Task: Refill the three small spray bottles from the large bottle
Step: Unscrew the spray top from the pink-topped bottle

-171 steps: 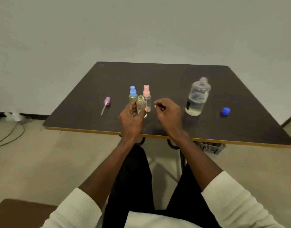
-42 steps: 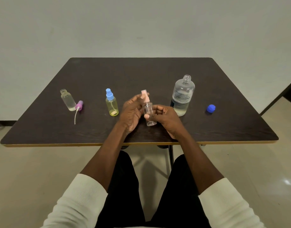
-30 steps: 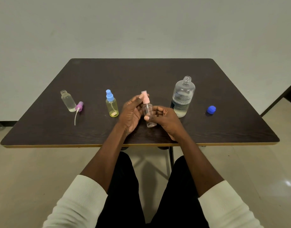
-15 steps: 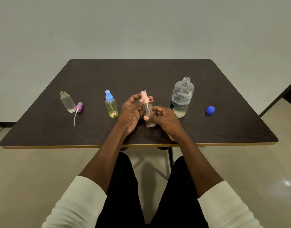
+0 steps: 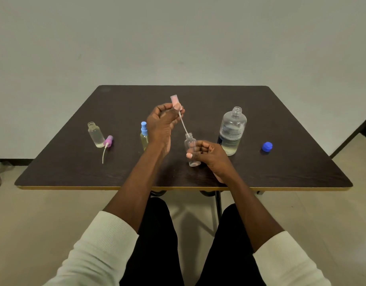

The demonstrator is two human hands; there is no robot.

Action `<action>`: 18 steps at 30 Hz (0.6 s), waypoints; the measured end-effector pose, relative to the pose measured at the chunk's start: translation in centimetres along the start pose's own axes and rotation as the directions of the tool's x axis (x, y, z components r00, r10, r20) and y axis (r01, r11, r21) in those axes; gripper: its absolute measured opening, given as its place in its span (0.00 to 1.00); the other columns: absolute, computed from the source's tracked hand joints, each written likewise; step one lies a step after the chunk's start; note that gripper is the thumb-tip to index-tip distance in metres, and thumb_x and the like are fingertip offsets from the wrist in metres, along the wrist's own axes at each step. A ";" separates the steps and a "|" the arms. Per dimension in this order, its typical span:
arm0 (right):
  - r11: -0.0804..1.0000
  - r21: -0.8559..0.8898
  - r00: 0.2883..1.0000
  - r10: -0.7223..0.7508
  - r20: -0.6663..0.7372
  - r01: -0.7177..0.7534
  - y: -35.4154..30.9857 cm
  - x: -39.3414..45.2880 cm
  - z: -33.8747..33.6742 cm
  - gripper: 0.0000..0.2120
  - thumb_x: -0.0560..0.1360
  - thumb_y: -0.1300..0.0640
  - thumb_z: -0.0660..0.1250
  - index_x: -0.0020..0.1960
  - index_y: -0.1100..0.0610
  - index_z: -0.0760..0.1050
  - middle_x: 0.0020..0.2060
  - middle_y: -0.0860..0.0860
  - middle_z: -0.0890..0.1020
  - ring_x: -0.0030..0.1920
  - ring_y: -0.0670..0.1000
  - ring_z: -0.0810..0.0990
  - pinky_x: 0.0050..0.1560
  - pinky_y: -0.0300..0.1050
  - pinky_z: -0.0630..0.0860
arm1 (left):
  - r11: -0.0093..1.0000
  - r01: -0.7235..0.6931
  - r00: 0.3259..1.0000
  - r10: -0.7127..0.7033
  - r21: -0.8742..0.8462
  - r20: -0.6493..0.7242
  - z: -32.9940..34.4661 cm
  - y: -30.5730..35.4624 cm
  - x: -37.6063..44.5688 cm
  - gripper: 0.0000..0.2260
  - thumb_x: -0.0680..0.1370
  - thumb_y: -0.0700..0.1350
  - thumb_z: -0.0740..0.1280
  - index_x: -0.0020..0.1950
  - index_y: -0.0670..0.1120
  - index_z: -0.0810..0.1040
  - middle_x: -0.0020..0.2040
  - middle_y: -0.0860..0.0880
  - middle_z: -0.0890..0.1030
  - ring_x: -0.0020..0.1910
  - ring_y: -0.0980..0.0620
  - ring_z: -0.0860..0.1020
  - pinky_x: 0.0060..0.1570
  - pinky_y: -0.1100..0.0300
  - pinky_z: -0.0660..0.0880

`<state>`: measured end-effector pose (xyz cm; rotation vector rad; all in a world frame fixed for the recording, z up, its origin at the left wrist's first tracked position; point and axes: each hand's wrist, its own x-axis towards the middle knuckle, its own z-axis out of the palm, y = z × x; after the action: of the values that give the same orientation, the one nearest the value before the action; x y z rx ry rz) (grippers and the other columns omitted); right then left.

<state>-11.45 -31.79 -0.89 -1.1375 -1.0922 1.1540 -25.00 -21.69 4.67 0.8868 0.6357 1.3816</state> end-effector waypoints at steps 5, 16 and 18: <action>0.999 0.047 1.000 -0.001 0.003 0.000 -0.5 -0.2 0.1 0.19 0.68 0.66 0.76 0.58 0.62 0.79 0.48 0.58 0.84 0.50 0.53 0.82 0.57 0.52 0.78 | 0.993 -0.106 0.994 0.107 0.056 -0.011 1.0 3.0 0.9 0.10 0.76 0.38 0.75 0.54 0.38 0.77 0.47 0.39 0.85 0.47 0.43 0.85 0.57 0.47 0.81; 0.993 -0.031 0.941 -0.115 -0.318 0.111 -0.2 1.1 1.4 0.13 0.69 0.61 0.77 0.53 0.56 0.81 0.47 0.58 0.84 0.47 0.49 0.82 0.46 0.39 0.79 | 0.766 -0.046 0.988 0.129 0.641 -0.083 -1.3 -2.3 -1.0 0.09 0.73 0.46 0.78 0.45 0.44 0.80 0.41 0.46 0.85 0.40 0.50 0.83 0.43 0.54 0.79; 0.994 -0.025 0.928 -0.112 -0.355 0.110 -0.1 1.3 1.4 0.11 0.70 0.61 0.77 0.51 0.56 0.80 0.43 0.55 0.82 0.45 0.48 0.81 0.45 0.39 0.80 | 0.674 -0.071 0.984 0.168 0.736 -0.060 -2.0 -3.9 -1.2 0.09 0.73 0.47 0.78 0.43 0.46 0.78 0.38 0.51 0.82 0.39 0.52 0.80 0.42 0.56 0.77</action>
<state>-12.68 -30.39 -0.57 -1.2162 -0.8645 0.8162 -24.63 -22.43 0.17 1.5122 1.3054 1.3003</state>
